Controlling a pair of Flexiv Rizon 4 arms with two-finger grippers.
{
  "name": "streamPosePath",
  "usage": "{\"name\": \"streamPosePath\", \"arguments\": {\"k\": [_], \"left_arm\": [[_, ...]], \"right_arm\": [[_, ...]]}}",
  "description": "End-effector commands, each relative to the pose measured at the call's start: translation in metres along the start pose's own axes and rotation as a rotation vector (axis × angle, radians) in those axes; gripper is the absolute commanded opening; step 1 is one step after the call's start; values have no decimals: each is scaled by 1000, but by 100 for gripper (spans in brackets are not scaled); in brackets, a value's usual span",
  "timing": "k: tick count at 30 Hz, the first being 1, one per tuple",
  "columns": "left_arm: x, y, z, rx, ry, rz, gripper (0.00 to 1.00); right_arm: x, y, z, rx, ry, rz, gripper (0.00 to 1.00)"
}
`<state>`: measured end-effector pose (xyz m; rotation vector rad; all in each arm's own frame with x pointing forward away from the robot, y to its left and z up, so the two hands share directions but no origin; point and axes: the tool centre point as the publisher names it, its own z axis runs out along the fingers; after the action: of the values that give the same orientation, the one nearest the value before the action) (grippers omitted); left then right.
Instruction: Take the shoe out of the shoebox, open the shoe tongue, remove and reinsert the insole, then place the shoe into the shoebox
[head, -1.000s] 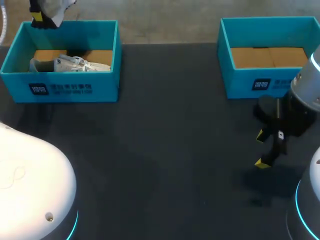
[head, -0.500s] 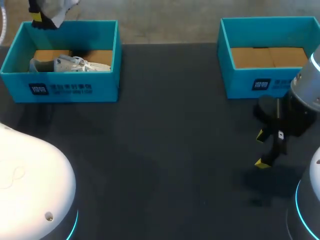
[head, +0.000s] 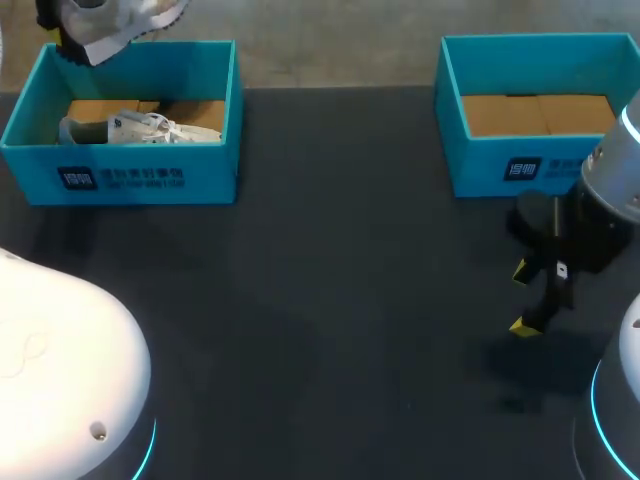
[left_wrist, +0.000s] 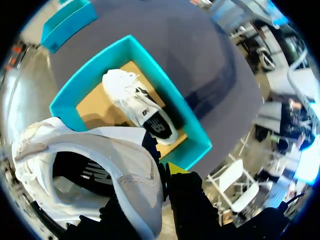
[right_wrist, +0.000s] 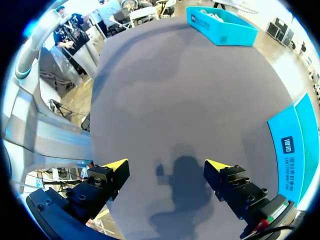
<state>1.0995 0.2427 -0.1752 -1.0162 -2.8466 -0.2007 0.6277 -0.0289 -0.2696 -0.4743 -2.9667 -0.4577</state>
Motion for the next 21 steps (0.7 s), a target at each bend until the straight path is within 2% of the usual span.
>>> {"name": "streamPosePath", "arguments": {"k": [1,4,5,13,21], "left_arm": [[9,-6,1,-53,-37,121,0],[9,-6,1,-53,-37,121,0],[9,6,4,-36,-69,232,0],[3,27,7,-7,-83,328,0],[0,49,8,-46,-87,472,0]], "right_arm": [[1,-1,1,0,-3,1,100],[1,-1,1,0,-3,1,100],[1,-1,1,0,-3,1,100],[1,-1,1,0,-3,1,100],[1,-1,1,0,-3,1,100]]}}
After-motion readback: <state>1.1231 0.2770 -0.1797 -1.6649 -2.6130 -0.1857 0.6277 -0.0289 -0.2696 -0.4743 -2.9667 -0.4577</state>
